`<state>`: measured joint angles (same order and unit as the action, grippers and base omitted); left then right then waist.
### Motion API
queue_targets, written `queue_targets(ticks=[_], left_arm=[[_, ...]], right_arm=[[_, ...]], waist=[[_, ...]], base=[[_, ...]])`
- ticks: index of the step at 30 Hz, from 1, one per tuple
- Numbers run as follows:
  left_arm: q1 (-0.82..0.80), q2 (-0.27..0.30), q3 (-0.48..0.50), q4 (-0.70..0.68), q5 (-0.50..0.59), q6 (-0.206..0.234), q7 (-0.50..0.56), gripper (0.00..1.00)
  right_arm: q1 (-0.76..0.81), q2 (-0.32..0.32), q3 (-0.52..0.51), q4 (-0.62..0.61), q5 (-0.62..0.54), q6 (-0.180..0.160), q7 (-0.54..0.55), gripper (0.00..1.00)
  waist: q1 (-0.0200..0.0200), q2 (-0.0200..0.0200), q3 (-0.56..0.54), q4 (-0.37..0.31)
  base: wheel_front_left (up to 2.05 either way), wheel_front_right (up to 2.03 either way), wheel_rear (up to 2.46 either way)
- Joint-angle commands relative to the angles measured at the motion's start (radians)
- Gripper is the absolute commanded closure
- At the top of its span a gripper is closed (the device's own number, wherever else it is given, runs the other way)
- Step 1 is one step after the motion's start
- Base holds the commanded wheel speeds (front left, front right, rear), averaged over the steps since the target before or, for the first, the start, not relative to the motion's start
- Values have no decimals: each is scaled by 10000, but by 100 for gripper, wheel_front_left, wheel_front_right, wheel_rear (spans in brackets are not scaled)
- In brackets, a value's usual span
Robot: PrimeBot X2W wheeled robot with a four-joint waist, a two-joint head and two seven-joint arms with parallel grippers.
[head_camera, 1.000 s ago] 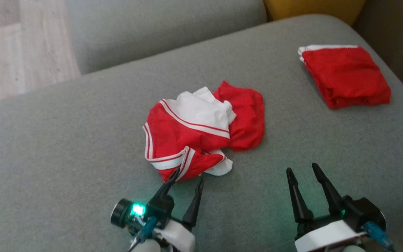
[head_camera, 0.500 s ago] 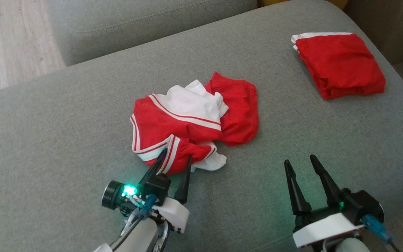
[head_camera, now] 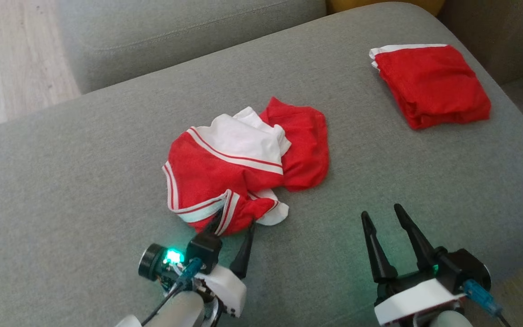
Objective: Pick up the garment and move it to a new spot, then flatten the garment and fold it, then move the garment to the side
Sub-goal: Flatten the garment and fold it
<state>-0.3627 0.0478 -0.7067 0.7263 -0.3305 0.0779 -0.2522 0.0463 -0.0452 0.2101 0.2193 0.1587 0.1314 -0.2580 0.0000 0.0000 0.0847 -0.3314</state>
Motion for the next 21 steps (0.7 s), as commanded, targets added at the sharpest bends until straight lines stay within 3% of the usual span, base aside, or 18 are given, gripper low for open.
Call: queue_targets(ticks=[1, 3, 4, 5, 6, 7, 8, 12, 17, 21], left_arm=[[-405, 24, 192, -96, -128, -46, -95, 0], [-527, 24, 20, 205, -419, -185, -63, 0], [-605, 24, -77, 333, -519, -234, -61, 16], [-680, 24, -161, 449, -607, -261, -62, 51], [-739, 24, -225, 553, -710, -279, -63, 66], [-793, 24, -277, 650, -819, -291, -64, 96], [-852, 24, -327, 746, -906, -297, -65, 100], [-1106, 24, -548, 826, -1138, -438, -81, 100], [-1801, 24, -812, -189, -1344, -765, -91, 100], [-3241, 49, -672, -950, -1018, -920, -93, 100]], right_arm=[[-386, -51, 257, -250, 31, -7, -38, 0], [-387, -51, 273, -245, 6, -7, -38, 0], [-382, -51, 267, -246, 0, -7, -38, 0], [-373, -51, 267, -245, -5, -7, -38, 0], [-360, -51, 271, -239, -10, -7, -38, 0], [-346, -51, 270, -233, -13, -7, -38, 0], [-334, -51, 271, -229, -11, -7, -38, 0], [-239, -51, 266, -208, -9, -7, -38, 0], [-87, -51, 285, -161, -13, -7, -38, 0], [9, -51, 298, -196, 47, -7, -38, 0]], waist=[[0, 0, -22, -69], [0, 0, -47, -165], [0, 0, -58, -202], [0, 0, -76, -237], [0, 0, -98, -268], [0, 0, -116, -291], [0, 0, -138, -312], [0, 0, -321, -343], [0, 0, -737, -261], [0, 0, -973, -161]], base=[[0, 0, 0], [0, 0, 0], [0, 0, 0], [0, 0, 0], [0, 0, 0], [0, 0, 0], [0, 0, 0], [0, 0, 0], [0, 0, 0], [0, 0, 0]])
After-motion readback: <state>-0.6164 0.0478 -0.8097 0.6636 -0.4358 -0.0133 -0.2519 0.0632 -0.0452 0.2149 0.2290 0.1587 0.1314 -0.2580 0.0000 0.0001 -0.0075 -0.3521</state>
